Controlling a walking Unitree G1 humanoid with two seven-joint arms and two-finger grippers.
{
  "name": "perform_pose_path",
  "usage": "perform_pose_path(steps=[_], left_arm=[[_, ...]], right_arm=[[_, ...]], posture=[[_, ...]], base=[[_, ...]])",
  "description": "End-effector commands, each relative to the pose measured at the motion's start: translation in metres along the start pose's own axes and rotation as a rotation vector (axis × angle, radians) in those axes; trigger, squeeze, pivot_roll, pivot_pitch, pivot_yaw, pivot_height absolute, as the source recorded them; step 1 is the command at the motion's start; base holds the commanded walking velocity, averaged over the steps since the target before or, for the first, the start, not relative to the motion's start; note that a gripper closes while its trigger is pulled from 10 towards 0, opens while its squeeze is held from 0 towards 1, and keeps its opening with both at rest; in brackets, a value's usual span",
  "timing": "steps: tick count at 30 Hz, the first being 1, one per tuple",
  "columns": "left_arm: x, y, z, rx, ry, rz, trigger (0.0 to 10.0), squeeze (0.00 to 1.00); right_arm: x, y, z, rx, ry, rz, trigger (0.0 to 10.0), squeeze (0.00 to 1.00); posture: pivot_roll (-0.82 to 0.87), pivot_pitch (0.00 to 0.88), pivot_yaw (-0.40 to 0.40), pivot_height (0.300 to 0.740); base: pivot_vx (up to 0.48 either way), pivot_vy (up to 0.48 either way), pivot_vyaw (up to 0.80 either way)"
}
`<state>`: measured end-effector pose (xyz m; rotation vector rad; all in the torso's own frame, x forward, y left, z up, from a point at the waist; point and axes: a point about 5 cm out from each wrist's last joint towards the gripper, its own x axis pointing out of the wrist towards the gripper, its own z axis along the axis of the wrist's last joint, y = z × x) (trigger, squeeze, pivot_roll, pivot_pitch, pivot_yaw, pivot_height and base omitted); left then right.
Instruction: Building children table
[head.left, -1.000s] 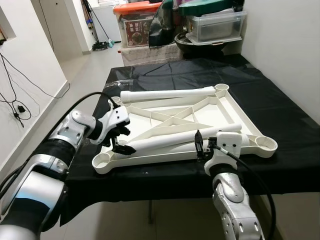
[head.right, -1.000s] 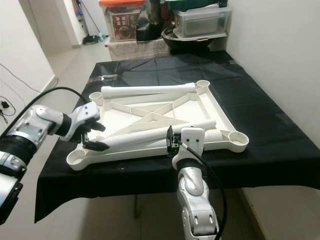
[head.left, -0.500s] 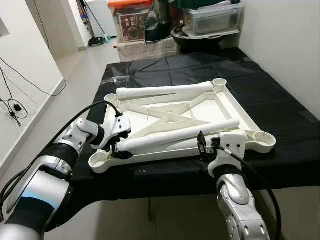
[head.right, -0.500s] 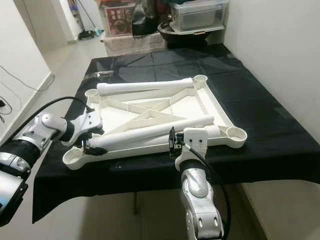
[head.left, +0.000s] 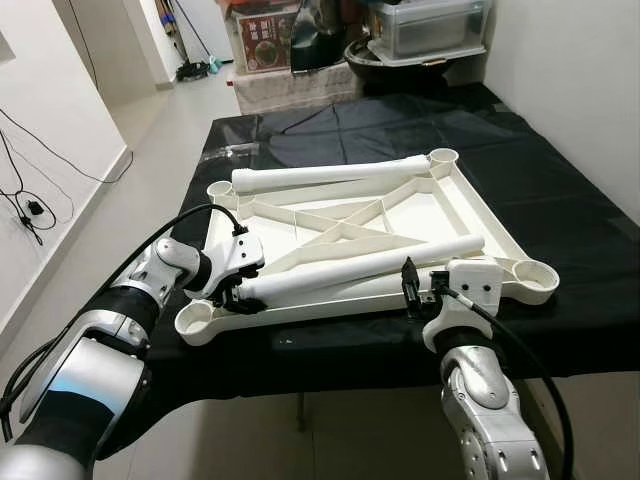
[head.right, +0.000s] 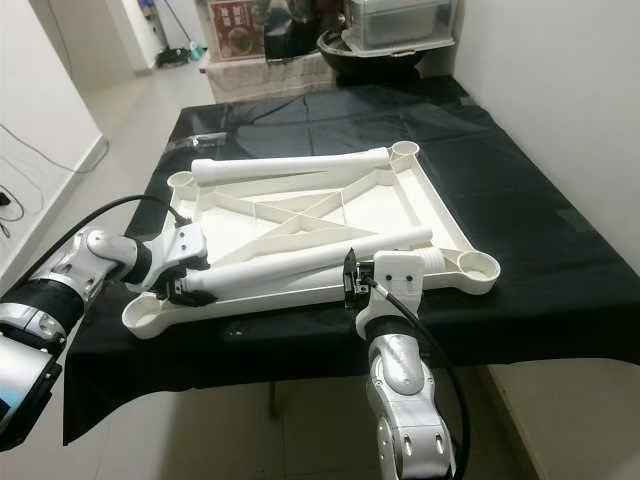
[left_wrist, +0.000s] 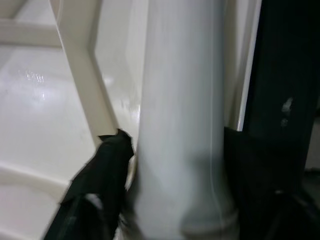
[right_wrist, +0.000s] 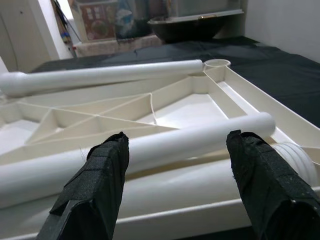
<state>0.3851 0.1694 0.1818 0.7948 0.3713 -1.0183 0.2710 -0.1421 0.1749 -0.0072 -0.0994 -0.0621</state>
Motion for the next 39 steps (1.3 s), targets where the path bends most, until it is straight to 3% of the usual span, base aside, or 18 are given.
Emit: perform_pose_path(steps=[1, 18, 22, 28, 29, 32, 33, 34, 39], left_arm=[[0.002, -0.006, -0.009, -0.023, 0.038, -0.035, 0.0, 0.0], [-0.008, 0.006, -0.003, -0.009, 0.0, 0.024, 0.0, 0.0], [-0.025, 0.03, 0.023, -0.016, -0.142, 0.179, 0.0, 0.0], [-0.032, 0.038, 0.033, -0.014, -0.198, 0.241, 0.0, 0.0], [-0.034, 0.041, 0.037, -0.006, -0.222, 0.257, 10.0, 0.0], [-0.039, 0.045, 0.044, 0.019, -0.269, 0.307, 10.0, 0.0], [-0.042, 0.047, 0.048, 0.037, -0.295, 0.361, 10.0, 0.0], [-0.044, 0.049, 0.05, 0.053, -0.313, 0.417, 10.0, 0.0], [-0.044, 0.047, 0.055, 0.062, -0.411, 0.543, 10.0, 0.0]], right_arm=[[-0.001, -0.002, -0.001, 0.012, 0.012, -0.003, 10.0, 0.0], [0.01, 0.001, 0.003, 0.027, -0.004, -0.005, 10.0, 0.0], [0.017, 0.004, 0.008, 0.056, -0.031, 0.006, 10.0, 0.0], [0.021, 0.008, 0.01, 0.111, -0.036, 0.024, 10.0, 0.0], [0.023, 0.01, 0.011, 0.119, -0.043, 0.036, 10.0, 0.0], [0.025, 0.016, 0.015, 0.148, -0.066, 0.087, 10.0, 0.0], [0.027, 0.019, 0.018, 0.176, -0.074, 0.12, 10.0, 0.27], [0.027, 0.02, 0.021, 0.19, -0.085, 0.144, 10.0, 1.0], [0.032, 0.029, 0.03, 0.324, -0.097, 0.283, 10.0, 1.0]], posture=[[0.02, 0.124, 0.097, 0.74], [0.03, 0.084, 0.086, 0.74], [0.04, 0.056, 0.083, 0.74], [0.04, 0.048, 0.077, 0.74], [0.05, 0.034, 0.073, 0.74], [0.05, 0.029, 0.077, 0.74], [0.04, 0.028, 0.079, 0.74], [0.04, 0.026, 0.078, 0.74], [0.04, 0.015, 0.069, 0.74]], base=[[0.0, 0.0, 0.0], [0.0, 0.0, 0.0], [0.0, 0.0, 0.0], [0.0, 0.0, 0.0], [0.0, 0.0, 0.0], [0.0, 0.0, 0.0], [0.0, 0.0, 0.0], [0.0, 0.0, 0.0], [0.0, 0.0, 0.0]])
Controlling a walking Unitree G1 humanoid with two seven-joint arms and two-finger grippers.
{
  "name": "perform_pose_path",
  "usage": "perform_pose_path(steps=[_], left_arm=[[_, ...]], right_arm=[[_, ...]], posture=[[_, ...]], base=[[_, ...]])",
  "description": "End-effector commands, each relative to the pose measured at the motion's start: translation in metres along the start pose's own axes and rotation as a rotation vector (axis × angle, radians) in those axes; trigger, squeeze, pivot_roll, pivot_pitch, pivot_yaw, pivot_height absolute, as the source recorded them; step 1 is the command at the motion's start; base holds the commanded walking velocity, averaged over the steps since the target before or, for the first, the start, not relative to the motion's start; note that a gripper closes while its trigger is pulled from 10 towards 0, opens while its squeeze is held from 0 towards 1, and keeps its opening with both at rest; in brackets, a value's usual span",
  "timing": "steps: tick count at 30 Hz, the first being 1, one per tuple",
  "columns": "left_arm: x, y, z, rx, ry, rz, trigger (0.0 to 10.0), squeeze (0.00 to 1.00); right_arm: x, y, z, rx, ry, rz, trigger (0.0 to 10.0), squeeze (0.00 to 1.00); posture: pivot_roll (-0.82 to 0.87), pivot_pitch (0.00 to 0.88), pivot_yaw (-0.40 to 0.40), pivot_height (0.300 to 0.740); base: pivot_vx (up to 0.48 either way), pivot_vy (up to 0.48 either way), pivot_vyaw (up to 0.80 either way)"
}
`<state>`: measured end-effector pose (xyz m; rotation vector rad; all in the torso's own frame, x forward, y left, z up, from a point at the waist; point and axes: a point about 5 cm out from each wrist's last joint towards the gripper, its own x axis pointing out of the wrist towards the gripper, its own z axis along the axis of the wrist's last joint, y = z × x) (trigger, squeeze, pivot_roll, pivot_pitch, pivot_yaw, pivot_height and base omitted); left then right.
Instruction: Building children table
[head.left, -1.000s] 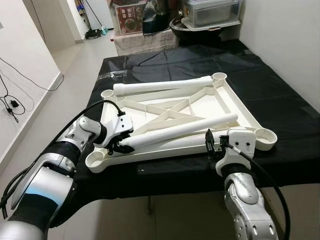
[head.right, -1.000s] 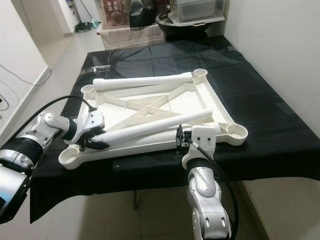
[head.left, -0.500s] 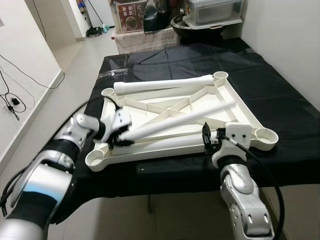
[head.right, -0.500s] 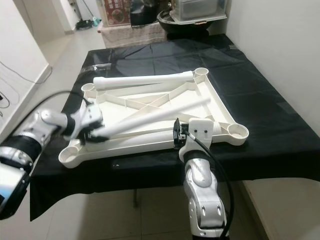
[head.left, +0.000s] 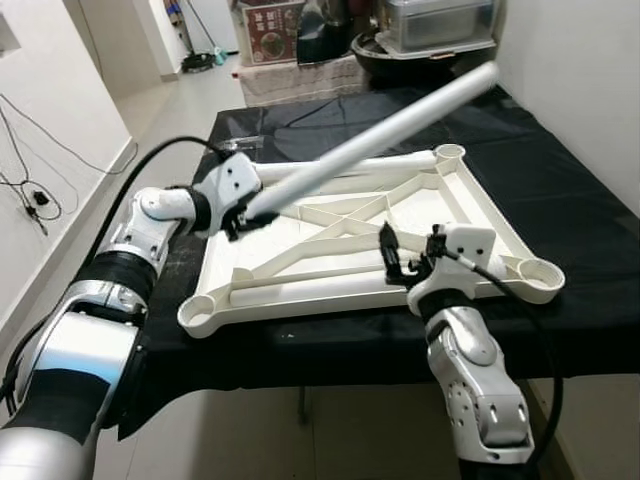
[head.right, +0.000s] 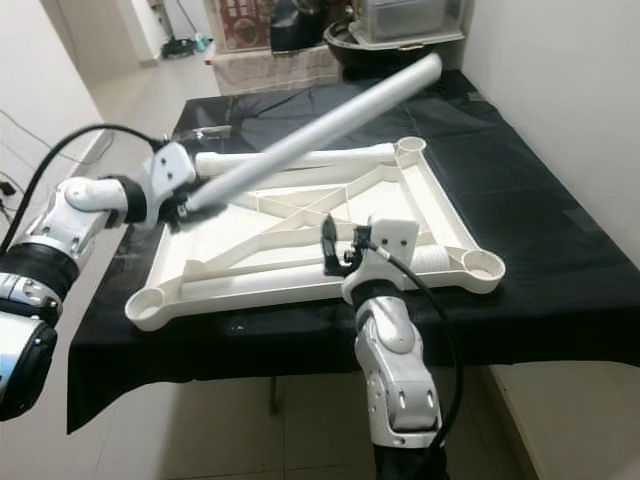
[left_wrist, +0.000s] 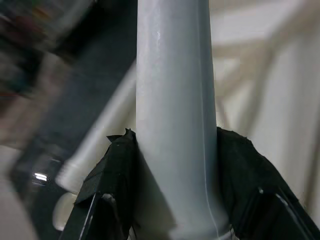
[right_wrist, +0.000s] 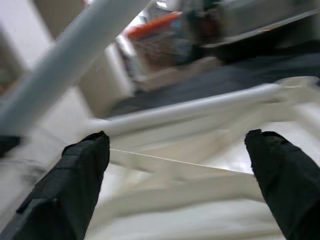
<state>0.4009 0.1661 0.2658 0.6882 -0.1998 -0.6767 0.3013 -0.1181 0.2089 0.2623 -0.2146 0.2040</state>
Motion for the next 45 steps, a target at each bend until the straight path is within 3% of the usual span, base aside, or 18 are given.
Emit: perform_pose_path(steps=[1, 3, 4, 7, 9, 14, 22, 36, 38, 45], left_arm=[[-0.002, -0.004, 0.0, -0.004, -0.051, 0.057, 10.0, 0.0], [-0.002, -0.007, 0.0, 0.001, -0.07, 0.074, 10.0, 0.0], [-0.002, -0.011, 0.001, -0.008, -0.092, 0.1, 10.0, 0.0], [-0.005, -0.024, 0.003, -0.021, -0.155, 0.178, 10.0, 0.0], [-0.005, -0.024, 0.003, -0.021, -0.155, 0.178, 10.0, 0.0], [-0.011, -0.046, 0.01, -0.074, -0.227, 0.239, 10.0, 0.0], [-0.018, -0.071, 0.012, -0.109, -0.233, 0.263, 10.0, 0.0], [-0.02, -0.094, 0.021, -0.15, -0.23, 0.247, 10.0, 0.0], [-0.017, -0.108, 0.025, -0.158, -0.234, 0.204, 10.0, 0.0], [-0.016, -0.122, 0.029, -0.177, -0.236, 0.166, 10.0, 0.0]], right_arm=[[0.004, 0.006, 0.001, 0.088, 0.013, 0.071, 10.0, 1.0], [0.005, 0.007, 0.002, 0.114, 0.014, 0.094, 10.0, 1.0], [0.008, 0.009, 0.004, 0.151, 0.015, 0.122, 10.0, 0.0], [0.015, 0.011, 0.01, 0.248, 0.01, 0.183, 10.0, 0.0], [0.015, 0.011, 0.01, 0.248, 0.01, 0.183, 10.0, 0.0], [0.022, 0.013, 0.015, 0.295, -0.004, 0.249, 10.0, 0.0], [0.026, 0.018, 0.02, 0.323, -0.019, 0.324, 10.0, 0.0], [0.025, 0.028, 0.022, 0.364, -0.004, 0.406, 10.0, 0.0], [0.023, 0.033, 0.02, 0.365, 0.01, 0.441, 10.0, 0.0], [0.019, 0.039, 0.015, 0.364, 0.036, 0.47, 10.0, 0.0]], posture=[[0.04, 0.014, 0.062, 0.74], [0.04, 0.014, 0.062, 0.74], [0.04, 0.009, 0.056, 0.74], [0.04, 0.008, 0.045, 0.74], [0.04, 0.008, 0.045, 0.74], [0.04, 0.005, 0.024, 0.74], [0.04, 0.0, 0.01, 0.74], [0.03, 0.0, 0.014, 0.74], [0.02, 0.0, 0.019, 0.74], [0.02, 0.0, 0.019, 0.74]], base=[[0.0, 0.0, 0.0], [0.0, 0.0, 0.0], [0.0, 0.0, 0.0], [0.0, 0.0, 0.0], [0.0, 0.0, 0.0], [0.0, 0.0, 0.0], [0.0, 0.0, 0.0], [0.0, 0.0, 0.0], [0.0, 0.0, 0.0], [0.0, 0.0, 0.0]])
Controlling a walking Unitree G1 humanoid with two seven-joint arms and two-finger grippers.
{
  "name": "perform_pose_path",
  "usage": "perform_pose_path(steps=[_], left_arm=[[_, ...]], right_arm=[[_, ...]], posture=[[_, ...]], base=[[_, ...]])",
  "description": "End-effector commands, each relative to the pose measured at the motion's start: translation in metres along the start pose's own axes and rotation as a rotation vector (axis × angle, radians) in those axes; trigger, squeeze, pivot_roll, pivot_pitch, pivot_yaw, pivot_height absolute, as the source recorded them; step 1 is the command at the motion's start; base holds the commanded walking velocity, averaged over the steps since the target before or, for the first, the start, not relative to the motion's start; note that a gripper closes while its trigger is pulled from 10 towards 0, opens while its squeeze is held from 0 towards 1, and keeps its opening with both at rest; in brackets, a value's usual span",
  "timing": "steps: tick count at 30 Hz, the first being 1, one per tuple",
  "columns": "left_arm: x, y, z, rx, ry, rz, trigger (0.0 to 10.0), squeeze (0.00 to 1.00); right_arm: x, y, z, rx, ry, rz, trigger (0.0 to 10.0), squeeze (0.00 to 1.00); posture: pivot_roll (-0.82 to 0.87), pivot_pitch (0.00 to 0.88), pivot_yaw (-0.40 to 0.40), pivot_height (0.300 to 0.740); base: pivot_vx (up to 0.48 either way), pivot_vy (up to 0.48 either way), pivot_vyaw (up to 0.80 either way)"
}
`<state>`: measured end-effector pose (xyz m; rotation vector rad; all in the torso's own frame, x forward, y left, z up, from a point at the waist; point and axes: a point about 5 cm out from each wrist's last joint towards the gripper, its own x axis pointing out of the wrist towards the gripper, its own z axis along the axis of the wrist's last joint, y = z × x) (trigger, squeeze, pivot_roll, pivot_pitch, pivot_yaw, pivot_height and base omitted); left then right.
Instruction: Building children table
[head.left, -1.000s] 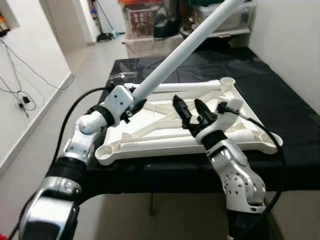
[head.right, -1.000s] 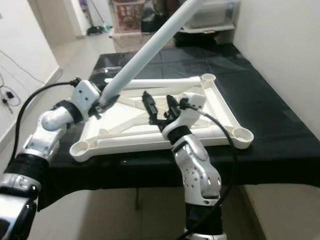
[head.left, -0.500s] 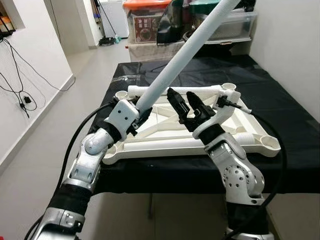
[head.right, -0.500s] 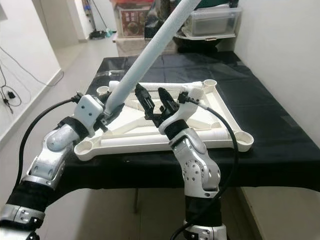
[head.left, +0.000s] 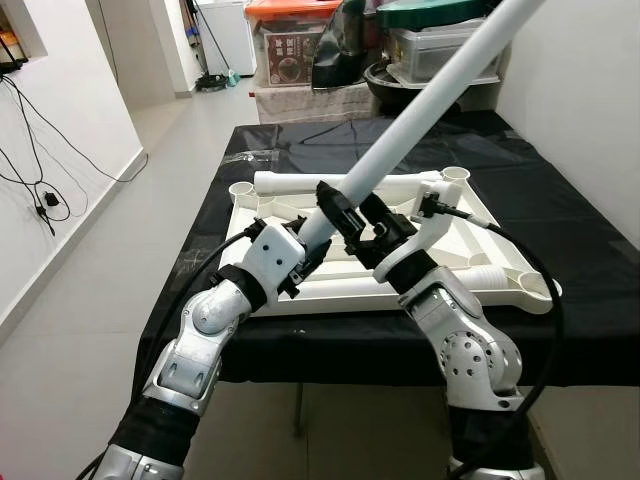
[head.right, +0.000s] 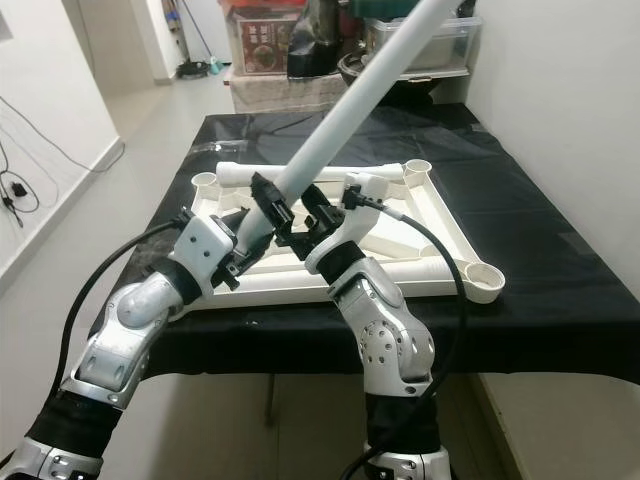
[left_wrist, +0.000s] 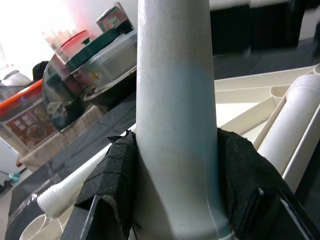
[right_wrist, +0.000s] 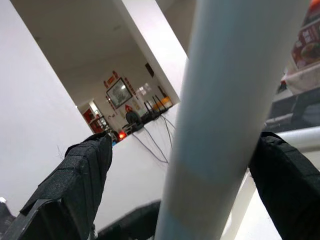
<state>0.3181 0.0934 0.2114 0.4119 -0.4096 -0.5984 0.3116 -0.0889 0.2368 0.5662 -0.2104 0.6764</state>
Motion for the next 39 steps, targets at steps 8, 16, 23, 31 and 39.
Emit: perform_pose_path(steps=[8, 16, 23, 31, 39], left_arm=[[-0.001, -0.018, 0.004, -0.013, -0.003, -0.053, 10.0, 0.0], [-0.006, -0.029, 0.005, -0.021, 0.001, -0.081, 10.0, 0.0], [-0.016, -0.037, 0.002, -0.011, 0.016, -0.126, 10.0, 0.0], [-0.02, -0.039, 0.003, -0.012, 0.023, -0.133, 10.0, 0.0], [-0.019, -0.044, 0.006, -0.021, 0.017, -0.138, 10.0, 0.0]], right_arm=[[0.001, 0.011, -0.009, 0.036, 0.049, 0.062, 10.0, 0.0], [0.001, 0.009, -0.012, 0.039, 0.064, 0.064, 10.0, 0.0], [0.0, 0.005, -0.012, 0.041, 0.08, 0.063, 10.0, 0.0], [0.0, 0.002, -0.01, 0.034, 0.081, 0.065, 10.0, 0.0], [-0.001, 0.002, -0.01, 0.032, 0.083, 0.064, 10.0, 0.0]], posture=[[0.02, 0.0, 0.014, 0.74], [0.02, 0.0, 0.015, 0.74], [0.02, 0.0, 0.01, 0.74], [0.02, 0.0, 0.01, 0.74], [0.02, 0.0, 0.011, 0.74]], base=[[0.0, 0.0, 0.0], [0.0, 0.0, 0.0], [0.0, 0.0, 0.0], [0.0, 0.0, 0.0], [0.0, 0.0, 0.0]])
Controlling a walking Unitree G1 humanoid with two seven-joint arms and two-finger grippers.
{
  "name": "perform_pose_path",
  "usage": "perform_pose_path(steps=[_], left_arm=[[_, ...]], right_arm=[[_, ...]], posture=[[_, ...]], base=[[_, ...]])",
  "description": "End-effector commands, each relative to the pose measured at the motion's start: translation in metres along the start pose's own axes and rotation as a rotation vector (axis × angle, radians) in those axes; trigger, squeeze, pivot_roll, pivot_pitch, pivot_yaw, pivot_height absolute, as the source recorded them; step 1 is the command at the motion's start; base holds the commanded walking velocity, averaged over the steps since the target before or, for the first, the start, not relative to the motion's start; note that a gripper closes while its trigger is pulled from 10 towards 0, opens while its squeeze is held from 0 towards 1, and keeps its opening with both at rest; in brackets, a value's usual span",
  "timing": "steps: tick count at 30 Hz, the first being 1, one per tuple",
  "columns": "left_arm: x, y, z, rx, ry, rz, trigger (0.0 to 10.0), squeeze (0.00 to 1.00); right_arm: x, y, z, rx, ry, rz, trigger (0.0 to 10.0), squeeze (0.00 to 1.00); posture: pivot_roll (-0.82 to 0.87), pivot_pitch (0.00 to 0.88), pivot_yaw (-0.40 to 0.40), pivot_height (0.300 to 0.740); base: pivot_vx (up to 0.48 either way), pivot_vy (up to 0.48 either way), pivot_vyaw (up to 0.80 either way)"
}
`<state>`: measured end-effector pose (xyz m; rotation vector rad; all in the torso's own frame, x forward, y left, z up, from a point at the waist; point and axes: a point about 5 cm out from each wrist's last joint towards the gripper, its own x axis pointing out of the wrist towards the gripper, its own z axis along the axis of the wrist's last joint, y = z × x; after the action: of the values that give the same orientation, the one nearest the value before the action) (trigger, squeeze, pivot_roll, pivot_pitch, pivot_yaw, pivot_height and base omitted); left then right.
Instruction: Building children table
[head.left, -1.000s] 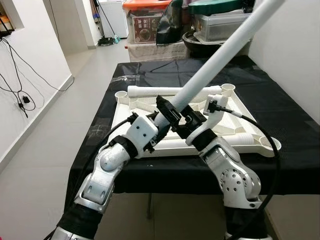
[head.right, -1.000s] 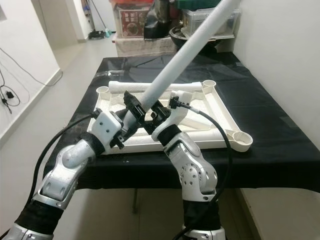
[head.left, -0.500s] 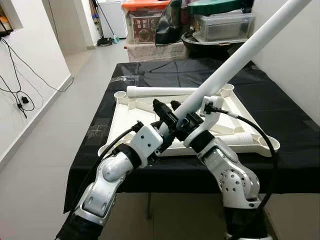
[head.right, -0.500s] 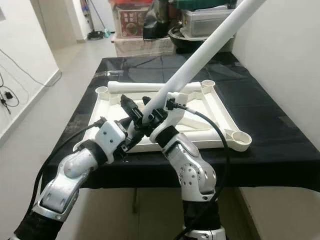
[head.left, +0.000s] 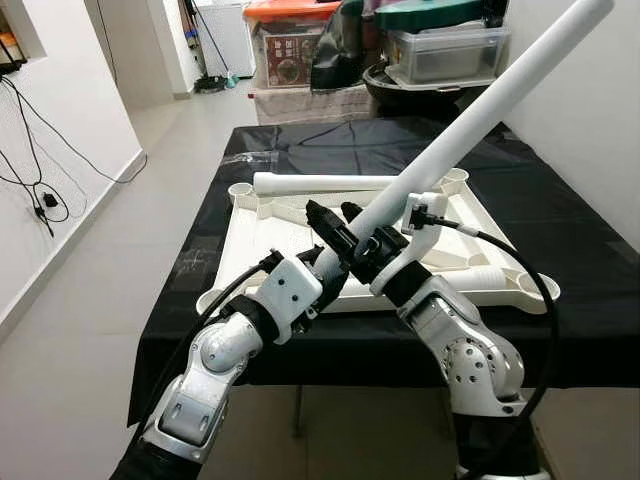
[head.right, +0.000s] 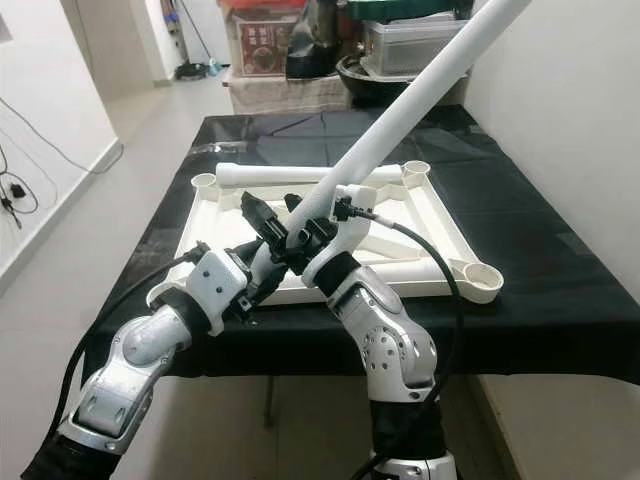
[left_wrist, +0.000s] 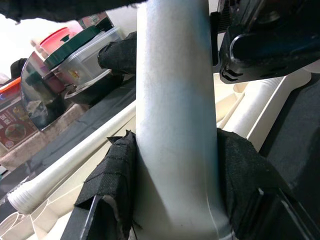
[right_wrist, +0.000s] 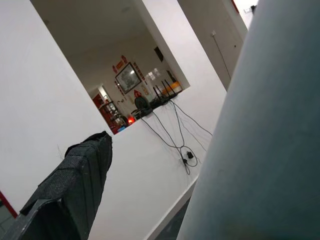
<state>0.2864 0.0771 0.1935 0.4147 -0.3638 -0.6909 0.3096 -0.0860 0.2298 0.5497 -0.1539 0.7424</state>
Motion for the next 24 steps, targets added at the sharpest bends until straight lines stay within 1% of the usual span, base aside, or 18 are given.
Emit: perform_pose_path(steps=[1, 11, 12, 14, 15, 17, 18, 24], left_arm=[[0.0, -0.01, 0.001, 0.004, -0.004, -0.045, 10.0, 0.0], [-0.002, -0.018, 0.002, -0.007, -0.002, -0.065, 10.0, 0.0], [-0.003, -0.021, 0.001, -0.011, -0.001, -0.075, 10.0, 0.0], [-0.003, -0.021, 0.001, -0.011, -0.001, -0.075, 10.0, 0.0], [-0.004, -0.023, 0.001, -0.018, 0.001, -0.081, 10.0, 0.0], [-0.004, -0.023, 0.001, -0.018, 0.001, -0.081, 10.0, 0.0], [-0.004, -0.025, 0.001, -0.021, 0.002, -0.084, 10.0, 0.0], [-0.004, -0.024, 0.0, -0.015, 0.003, -0.087, 10.0, 0.0]], right_arm=[[0.002, 0.001, -0.002, 0.019, 0.012, 0.017, 10.0, 0.0], [0.003, -0.001, -0.001, 0.021, 0.01, 0.011, 10.0, 0.0], [0.003, -0.002, -0.001, 0.02, 0.007, 0.009, 9.6, 0.0], [0.003, -0.002, -0.001, 0.02, 0.007, 0.009, 9.6, 0.0], [0.003, -0.002, 0.0, 0.02, 0.007, 0.009, 3.6, 0.0], [0.003, -0.002, 0.0, 0.02, 0.007, 0.009, 3.6, 0.0], [0.002, -0.002, 0.0, 0.02, 0.007, 0.011, 0.0, 0.0], [0.002, -0.001, 0.0, 0.021, 0.005, 0.018, 0.0, 0.0]], posture=[[0.02, 0.0, 0.011, 0.74], [0.02, 0.0, 0.012, 0.74], [0.02, 0.0, 0.011, 0.74], [0.02, 0.0, 0.011, 0.74], [0.02, 0.0, 0.012, 0.74], [0.02, 0.0, 0.012, 0.74], [0.02, 0.0, 0.011, 0.74], [0.02, 0.0, 0.012, 0.74]], base=[[0.0, 0.0, 0.0], [0.0, 0.0, 0.0], [0.0, 0.0, 0.0], [0.0, 0.0, 0.0], [0.0, 0.0, 0.0], [0.0, 0.0, 0.0], [0.0, 0.0, 0.0], [0.0, 0.0, 0.0]])
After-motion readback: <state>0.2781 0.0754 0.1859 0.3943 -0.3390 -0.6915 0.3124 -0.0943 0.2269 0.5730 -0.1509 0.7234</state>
